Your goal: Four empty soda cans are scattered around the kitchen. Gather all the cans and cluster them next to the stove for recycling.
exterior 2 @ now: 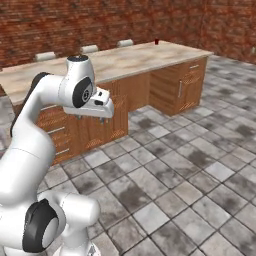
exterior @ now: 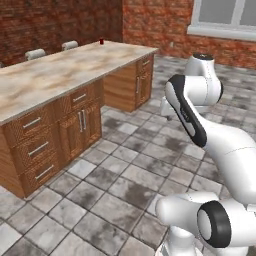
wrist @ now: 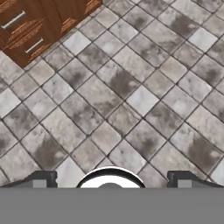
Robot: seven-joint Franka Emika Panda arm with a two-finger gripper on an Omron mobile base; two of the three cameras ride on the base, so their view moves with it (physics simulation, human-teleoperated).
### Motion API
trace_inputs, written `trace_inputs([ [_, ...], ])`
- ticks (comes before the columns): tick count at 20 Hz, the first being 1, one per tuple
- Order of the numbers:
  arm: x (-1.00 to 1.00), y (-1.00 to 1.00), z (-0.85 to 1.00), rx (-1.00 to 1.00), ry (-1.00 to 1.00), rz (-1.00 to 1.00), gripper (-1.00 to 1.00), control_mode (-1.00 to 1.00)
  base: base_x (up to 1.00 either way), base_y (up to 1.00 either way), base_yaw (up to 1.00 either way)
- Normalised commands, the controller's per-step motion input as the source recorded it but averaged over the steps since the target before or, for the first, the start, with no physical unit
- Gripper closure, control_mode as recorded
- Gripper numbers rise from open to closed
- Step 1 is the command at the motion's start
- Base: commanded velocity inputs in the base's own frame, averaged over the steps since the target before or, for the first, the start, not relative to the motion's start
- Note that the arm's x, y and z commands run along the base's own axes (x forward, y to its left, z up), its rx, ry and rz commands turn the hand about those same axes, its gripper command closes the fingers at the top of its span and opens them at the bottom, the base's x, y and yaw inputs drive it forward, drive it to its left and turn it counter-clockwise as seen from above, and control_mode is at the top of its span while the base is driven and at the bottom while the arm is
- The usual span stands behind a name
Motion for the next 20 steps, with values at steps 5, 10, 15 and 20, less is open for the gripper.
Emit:
trace_inputs([
  [5,0.00,0.00,0.00,0.00,0.00,0.00,-1.00,1.00,0.04,0.08,0.48],
  [10,0.00,0.00,0.00,0.00,0.00,0.00,-1.00,1.00,0.41,0.22,0.35],
  [15,0.00,0.00,0.00,0.00,0.00,0.00,-1.00,1.00,0.23,0.41,0.33],
  [20,0.00,0.00,0.00,0.00,0.00,0.00,-1.00,1.00,0.00,0.35,0.43],
])
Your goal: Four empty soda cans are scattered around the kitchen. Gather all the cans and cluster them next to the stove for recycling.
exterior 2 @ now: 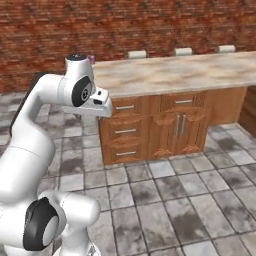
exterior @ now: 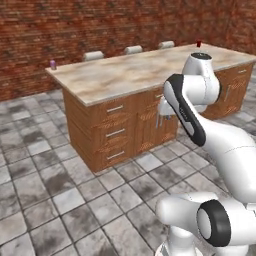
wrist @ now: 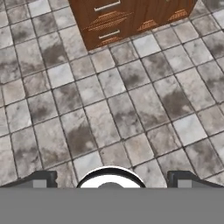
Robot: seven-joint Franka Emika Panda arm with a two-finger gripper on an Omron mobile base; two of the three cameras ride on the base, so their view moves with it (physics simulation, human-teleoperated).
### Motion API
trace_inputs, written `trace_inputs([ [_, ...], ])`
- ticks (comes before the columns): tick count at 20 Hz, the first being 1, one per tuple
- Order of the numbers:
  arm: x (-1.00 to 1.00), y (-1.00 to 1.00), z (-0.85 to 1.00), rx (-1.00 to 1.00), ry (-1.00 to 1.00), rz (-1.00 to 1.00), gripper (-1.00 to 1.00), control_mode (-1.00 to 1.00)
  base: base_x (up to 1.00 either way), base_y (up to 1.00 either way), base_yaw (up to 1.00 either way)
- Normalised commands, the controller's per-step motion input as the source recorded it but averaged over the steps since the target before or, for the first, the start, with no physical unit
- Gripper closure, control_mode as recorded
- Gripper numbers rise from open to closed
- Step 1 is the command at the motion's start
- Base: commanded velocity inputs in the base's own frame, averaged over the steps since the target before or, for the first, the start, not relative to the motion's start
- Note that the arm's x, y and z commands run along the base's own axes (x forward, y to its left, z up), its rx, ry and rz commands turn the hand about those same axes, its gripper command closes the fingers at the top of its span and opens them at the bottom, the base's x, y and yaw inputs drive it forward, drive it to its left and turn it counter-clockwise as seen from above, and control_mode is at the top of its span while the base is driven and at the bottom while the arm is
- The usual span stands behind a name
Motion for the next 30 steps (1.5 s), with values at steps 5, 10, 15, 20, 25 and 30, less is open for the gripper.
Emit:
trace_inputs([
  [5,0.00,0.00,0.00,0.00,0.00,0.00,-1.00,1.00,-0.05,0.28,0.46],
  [10,0.00,0.00,0.00,0.00,0.00,0.00,-1.00,1.00,-0.06,0.31,0.45],
  [15,0.00,0.00,0.00,0.00,0.00,0.00,-1.00,1.00,0.17,0.36,0.35],
  [20,0.00,0.00,0.00,0.00,0.00,0.00,-1.00,1.00,0.44,0.38,0.27],
  [25,0.00,0.00,0.00,0.00,0.00,0.00,-1.00,1.00,0.55,0.45,0.22],
  [30,0.00,0.00,0.00,0.00,0.00,0.00,-1.00,1.00,0.64,0.44,0.20],
])
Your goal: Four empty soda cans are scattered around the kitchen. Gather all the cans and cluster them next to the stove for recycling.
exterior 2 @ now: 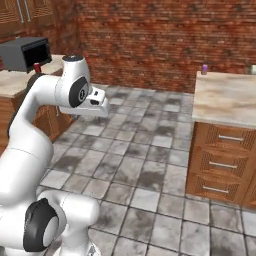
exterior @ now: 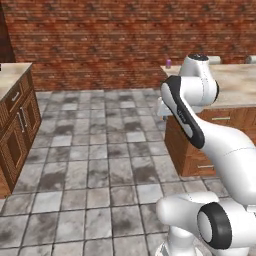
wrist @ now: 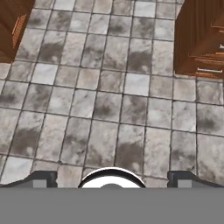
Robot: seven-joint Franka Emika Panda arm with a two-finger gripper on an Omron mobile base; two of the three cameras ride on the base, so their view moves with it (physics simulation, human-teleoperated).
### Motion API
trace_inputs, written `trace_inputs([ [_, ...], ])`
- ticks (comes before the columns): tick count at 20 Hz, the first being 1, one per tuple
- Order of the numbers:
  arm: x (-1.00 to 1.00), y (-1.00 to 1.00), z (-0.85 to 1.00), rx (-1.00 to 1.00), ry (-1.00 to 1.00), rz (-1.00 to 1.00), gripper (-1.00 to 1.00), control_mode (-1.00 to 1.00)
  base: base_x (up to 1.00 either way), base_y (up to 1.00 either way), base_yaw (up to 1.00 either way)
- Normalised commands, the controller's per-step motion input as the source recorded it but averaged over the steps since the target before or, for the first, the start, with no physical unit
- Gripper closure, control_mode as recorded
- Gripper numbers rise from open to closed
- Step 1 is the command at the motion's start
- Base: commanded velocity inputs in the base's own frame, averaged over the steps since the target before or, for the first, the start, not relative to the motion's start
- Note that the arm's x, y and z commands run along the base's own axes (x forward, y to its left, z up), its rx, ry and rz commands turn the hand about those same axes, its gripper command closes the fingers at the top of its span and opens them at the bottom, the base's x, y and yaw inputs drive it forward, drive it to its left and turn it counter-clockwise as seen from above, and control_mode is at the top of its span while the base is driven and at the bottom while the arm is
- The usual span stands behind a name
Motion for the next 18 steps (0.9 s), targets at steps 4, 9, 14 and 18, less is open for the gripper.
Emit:
trace_inputs([
  [4,0.00,0.00,0.00,0.00,0.00,0.00,-1.00,1.00,0.91,0.31,0.17],
  [9,0.00,0.00,0.00,0.00,0.00,0.00,-1.00,1.00,1.00,0.22,0.15],
  [14,0.00,0.00,0.00,0.00,0.00,0.00,-1.00,1.00,1.00,0.19,0.14],
  [18,0.00,0.00,0.00,0.00,0.00,0.00,-1.00,1.00,1.00,0.22,0.14],
])
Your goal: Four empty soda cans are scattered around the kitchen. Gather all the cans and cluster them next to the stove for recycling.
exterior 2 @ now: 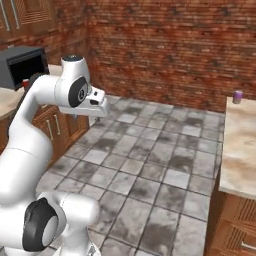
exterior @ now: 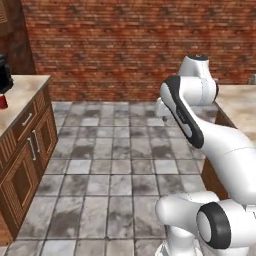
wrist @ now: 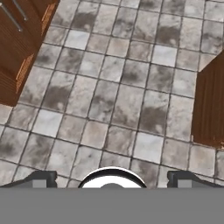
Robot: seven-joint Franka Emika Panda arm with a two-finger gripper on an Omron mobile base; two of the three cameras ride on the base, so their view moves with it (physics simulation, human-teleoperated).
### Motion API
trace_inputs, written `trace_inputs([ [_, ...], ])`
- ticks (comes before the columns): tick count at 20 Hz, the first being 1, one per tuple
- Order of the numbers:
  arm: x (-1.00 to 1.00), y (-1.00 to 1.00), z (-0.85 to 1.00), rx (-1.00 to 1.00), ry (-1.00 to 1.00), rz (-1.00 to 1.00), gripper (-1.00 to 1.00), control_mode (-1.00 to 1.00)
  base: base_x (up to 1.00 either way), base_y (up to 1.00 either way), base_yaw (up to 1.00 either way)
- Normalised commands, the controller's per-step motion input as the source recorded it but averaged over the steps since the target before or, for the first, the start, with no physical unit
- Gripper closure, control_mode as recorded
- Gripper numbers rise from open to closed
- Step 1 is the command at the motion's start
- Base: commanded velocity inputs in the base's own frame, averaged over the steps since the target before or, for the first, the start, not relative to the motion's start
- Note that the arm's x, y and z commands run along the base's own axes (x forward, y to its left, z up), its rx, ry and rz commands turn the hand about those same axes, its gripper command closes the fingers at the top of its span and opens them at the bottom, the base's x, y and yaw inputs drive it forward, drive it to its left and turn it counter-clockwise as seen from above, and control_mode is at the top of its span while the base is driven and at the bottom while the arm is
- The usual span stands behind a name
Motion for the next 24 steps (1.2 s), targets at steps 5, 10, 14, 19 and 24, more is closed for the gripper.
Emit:
trace_inputs([
  [5,0.00,0.00,0.00,0.00,0.00,0.00,-1.00,1.00,0.93,0.22,0.19],
  [10,0.00,0.00,0.00,0.00,0.00,0.00,-1.00,1.00,0.83,0.21,0.21],
  [14,0.00,0.00,0.00,0.00,0.00,0.00,-1.00,1.00,0.55,0.19,0.24],
  [19,0.00,0.00,0.00,0.00,0.00,0.00,-1.00,1.00,0.39,0.24,0.23],
  [24,0.00,0.00,0.00,0.00,0.00,0.00,-1.00,1.00,0.22,0.57,0.07],
])
